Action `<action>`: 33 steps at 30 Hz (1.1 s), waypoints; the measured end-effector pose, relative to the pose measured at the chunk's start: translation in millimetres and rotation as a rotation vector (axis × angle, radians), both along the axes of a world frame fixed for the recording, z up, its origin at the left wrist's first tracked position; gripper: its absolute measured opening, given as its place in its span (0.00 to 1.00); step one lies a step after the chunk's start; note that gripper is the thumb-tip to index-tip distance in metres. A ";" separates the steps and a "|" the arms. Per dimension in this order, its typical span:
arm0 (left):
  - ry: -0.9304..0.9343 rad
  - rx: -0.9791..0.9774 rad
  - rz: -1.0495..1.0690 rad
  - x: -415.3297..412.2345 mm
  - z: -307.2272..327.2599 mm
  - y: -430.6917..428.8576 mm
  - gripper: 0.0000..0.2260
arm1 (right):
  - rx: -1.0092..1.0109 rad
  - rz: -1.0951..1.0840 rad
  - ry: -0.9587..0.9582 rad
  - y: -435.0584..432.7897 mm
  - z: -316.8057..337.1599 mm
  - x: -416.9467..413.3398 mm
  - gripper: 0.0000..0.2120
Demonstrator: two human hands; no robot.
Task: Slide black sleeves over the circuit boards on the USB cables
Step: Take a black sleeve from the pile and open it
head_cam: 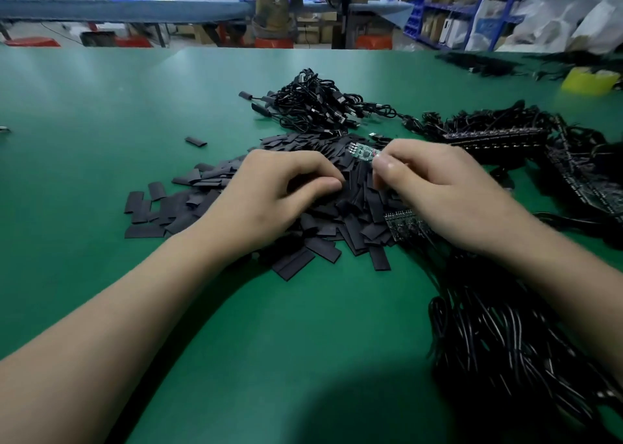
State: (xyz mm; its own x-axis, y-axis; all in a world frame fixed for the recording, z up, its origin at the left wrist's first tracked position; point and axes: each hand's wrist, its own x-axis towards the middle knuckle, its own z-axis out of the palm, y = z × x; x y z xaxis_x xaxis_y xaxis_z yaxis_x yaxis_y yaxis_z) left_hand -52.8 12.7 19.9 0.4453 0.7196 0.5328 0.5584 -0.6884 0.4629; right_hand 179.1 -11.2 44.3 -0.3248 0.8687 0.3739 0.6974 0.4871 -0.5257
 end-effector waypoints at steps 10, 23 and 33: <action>-0.412 -0.318 -0.094 25.0 -11.0 -5.2 0.05 | -0.274 0.117 0.298 4.8 -9.0 -0.3 0.17; -0.235 0.006 0.087 19.2 -8.3 -8.3 0.12 | -0.293 0.100 0.384 6.4 -11.2 2.0 0.20; -0.429 -0.170 0.074 12.8 -8.6 -0.4 0.09 | -0.416 0.162 0.438 6.3 -8.7 6.4 0.19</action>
